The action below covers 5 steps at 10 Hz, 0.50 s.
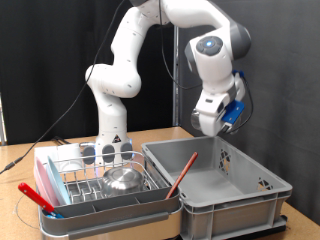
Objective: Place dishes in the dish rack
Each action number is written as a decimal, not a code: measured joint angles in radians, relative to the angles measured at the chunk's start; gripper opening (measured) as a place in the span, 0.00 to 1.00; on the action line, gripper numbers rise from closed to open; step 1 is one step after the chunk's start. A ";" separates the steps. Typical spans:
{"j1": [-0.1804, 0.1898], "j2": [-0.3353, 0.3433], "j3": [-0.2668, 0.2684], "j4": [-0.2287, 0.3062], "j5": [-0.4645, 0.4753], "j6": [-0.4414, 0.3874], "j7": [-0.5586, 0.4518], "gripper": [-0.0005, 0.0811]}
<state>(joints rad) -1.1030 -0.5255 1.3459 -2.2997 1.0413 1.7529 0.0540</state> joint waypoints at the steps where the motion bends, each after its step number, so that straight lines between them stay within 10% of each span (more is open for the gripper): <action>1: 0.029 0.004 -0.037 0.020 -0.023 -0.043 -0.097 0.14; 5: 0.052 0.031 -0.062 0.035 -0.043 -0.135 -0.320 0.14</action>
<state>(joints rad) -1.0512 -0.4949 1.2844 -2.2650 0.9987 1.6177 -0.2662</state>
